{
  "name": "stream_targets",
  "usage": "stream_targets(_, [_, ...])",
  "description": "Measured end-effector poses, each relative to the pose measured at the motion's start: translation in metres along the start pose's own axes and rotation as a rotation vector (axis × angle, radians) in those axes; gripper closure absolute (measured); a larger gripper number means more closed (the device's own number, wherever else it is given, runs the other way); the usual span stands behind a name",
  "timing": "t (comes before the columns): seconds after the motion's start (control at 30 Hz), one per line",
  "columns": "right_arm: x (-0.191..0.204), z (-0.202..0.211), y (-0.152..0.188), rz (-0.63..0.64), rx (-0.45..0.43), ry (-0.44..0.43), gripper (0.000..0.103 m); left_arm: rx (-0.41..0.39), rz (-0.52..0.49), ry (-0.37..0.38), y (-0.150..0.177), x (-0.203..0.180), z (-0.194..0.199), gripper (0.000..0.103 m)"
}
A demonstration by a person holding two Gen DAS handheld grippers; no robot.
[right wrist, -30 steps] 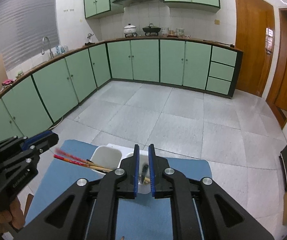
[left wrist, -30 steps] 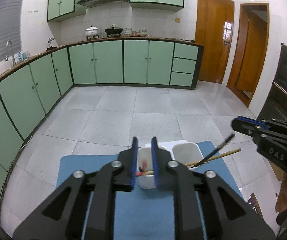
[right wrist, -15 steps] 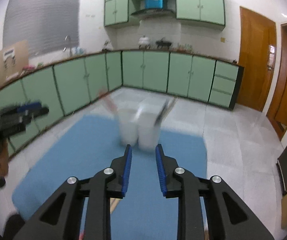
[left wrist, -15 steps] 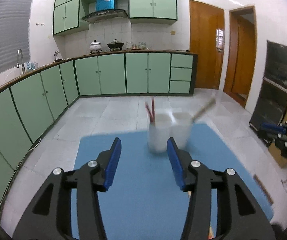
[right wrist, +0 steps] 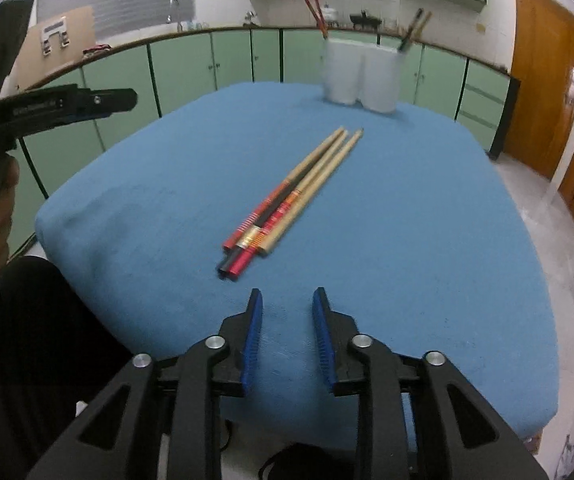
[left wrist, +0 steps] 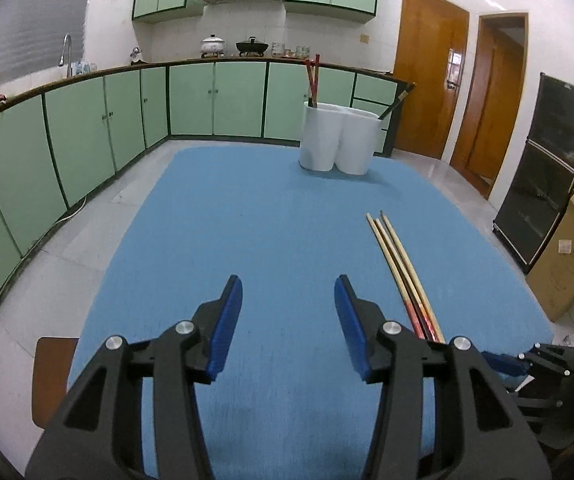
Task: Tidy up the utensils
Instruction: 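Move both open tools back over the remaining chopsticks on the table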
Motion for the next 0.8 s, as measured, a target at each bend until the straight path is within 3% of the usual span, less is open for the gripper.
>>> stream_targets(0.23, [0.006,-0.017,-0.02,-0.007,-0.023,0.01,0.073,-0.002,0.003,0.006,-0.002,0.004,0.002,0.056])
stream_targets(0.47, [-0.007,-0.025,-0.028,-0.048,-0.03,0.022,0.074,0.042,-0.022,0.041,0.018,-0.008,-0.011,0.056])
stream_targets(0.8, [-0.04,-0.019,-0.023,-0.098,-0.027,0.043,0.074,0.11,-0.096,0.156,0.057,-0.061,-0.025,0.056])
Point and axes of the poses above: each gripper's, at about its wrist camera, not at the fingertips, and z roughly against the way its jaws point, x to its left, y to its underside, the point moved 7 cm from there along -z, roughly the way its jaws point, and after that the axes turned 2 degrees about -z, right-handed, at the moved point
